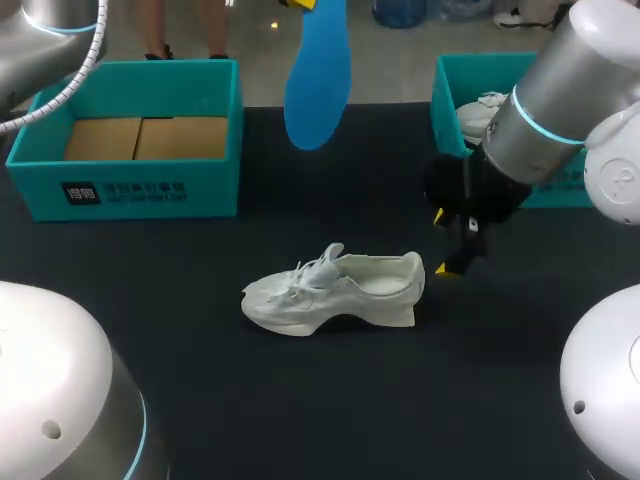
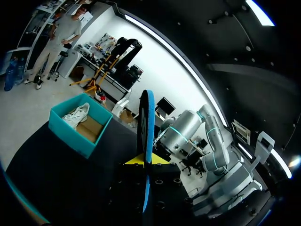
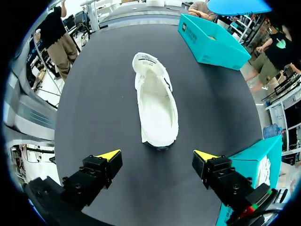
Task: Take the shoe out of the shoebox, open the shoe tongue, remove and reinsert the insole, then place the shoe into the shoebox
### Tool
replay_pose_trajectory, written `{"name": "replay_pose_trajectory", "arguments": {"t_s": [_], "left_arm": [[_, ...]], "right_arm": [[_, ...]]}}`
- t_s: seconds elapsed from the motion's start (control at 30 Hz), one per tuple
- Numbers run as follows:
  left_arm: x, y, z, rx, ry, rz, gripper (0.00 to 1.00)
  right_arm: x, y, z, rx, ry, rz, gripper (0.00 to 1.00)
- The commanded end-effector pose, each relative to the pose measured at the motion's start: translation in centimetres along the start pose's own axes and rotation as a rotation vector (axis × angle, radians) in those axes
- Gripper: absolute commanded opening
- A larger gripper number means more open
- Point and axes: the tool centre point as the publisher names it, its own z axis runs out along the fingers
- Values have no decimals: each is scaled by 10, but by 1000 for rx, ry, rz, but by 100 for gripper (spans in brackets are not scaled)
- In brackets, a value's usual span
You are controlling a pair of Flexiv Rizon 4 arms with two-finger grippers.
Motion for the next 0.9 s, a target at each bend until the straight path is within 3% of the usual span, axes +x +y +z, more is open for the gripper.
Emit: {"name": "replay_pose_trajectory", "arguments": {"t_s": [0.03, 0.6, 0.77, 0.9], "left_arm": [[0, 1, 0, 1, 0, 1, 0], [0, 1, 0, 1, 0, 1, 0], [12, 5, 1, 5, 11, 2, 0], [5, 0, -4, 14, 17, -22, 0]], "right_arm": [[-2, 4, -8, 113, 28, -8, 100], [-1, -1, -6, 62, 27, 9, 100], [-1, -1, -6, 62, 27, 9, 100], [-1, -1, -6, 62, 27, 9, 100]]}}
